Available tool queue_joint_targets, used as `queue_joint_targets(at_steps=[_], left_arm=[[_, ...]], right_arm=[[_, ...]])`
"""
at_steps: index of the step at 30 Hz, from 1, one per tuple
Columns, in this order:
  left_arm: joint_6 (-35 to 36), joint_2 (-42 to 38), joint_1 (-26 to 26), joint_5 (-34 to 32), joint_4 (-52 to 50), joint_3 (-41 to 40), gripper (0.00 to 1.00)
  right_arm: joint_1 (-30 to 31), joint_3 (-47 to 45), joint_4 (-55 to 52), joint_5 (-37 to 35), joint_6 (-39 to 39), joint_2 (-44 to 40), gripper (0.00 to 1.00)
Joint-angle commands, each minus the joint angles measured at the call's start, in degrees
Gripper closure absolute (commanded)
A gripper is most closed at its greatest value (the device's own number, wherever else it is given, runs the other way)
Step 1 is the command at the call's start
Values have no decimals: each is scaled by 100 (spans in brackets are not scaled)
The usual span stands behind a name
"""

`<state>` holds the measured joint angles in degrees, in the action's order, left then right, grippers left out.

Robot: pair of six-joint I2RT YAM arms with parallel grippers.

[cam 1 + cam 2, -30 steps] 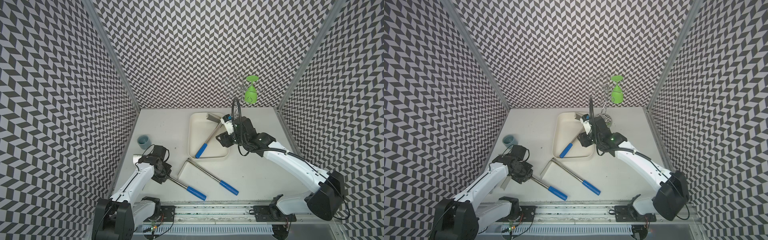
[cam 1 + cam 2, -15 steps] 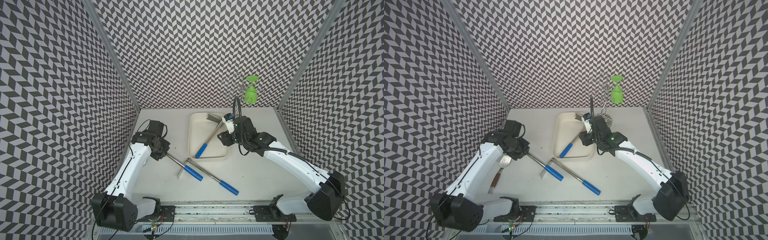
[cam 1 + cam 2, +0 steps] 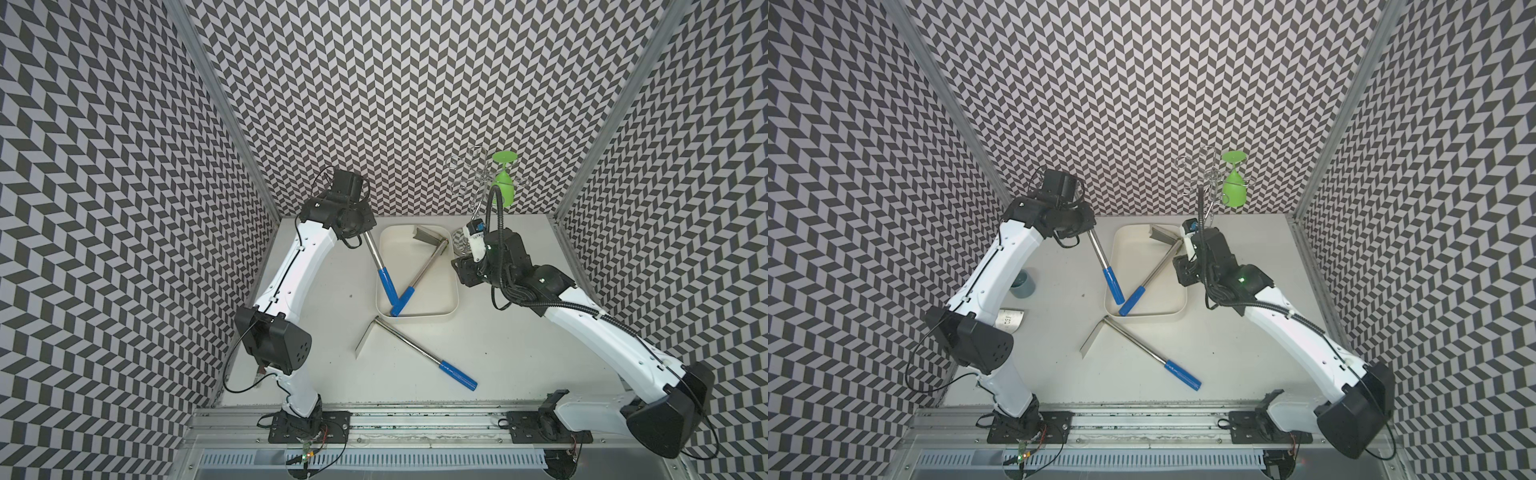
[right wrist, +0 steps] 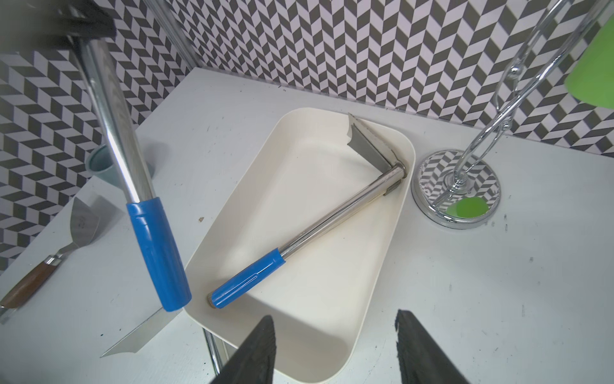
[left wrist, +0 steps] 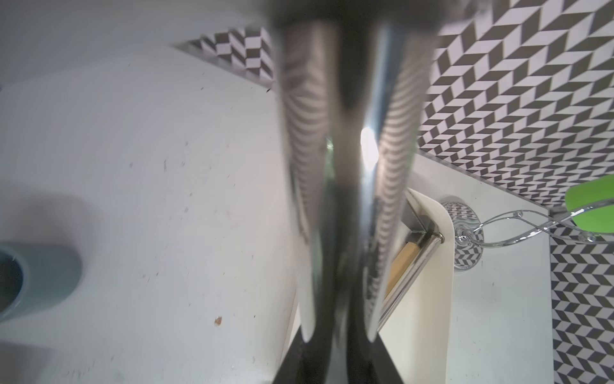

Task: Put the small hoe into the storage box
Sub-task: Place the hoe in the storage box.

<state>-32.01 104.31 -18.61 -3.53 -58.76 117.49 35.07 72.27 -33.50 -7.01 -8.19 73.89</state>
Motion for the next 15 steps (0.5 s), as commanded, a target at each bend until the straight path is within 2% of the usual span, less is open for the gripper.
queue_joint_targets(at_steps=[1, 5, 10, 15], left_arm=[[1172, 501, -112, 152, 573, 752, 100], [1863, 1143, -431, 382, 728, 1353, 100], [2327, 1731, -857, 551, 908, 1584, 100], [2763, 1992, -1277, -40, 913, 1614, 100]], right_arm=[[-13, 52, -35, -251, -26, -188, 42], [-18, -7, -60, -261, -25, -217, 41], [-13, -14, -52, -173, -49, -172, 41], [-4, -40, -70, -115, -69, -124, 41]])
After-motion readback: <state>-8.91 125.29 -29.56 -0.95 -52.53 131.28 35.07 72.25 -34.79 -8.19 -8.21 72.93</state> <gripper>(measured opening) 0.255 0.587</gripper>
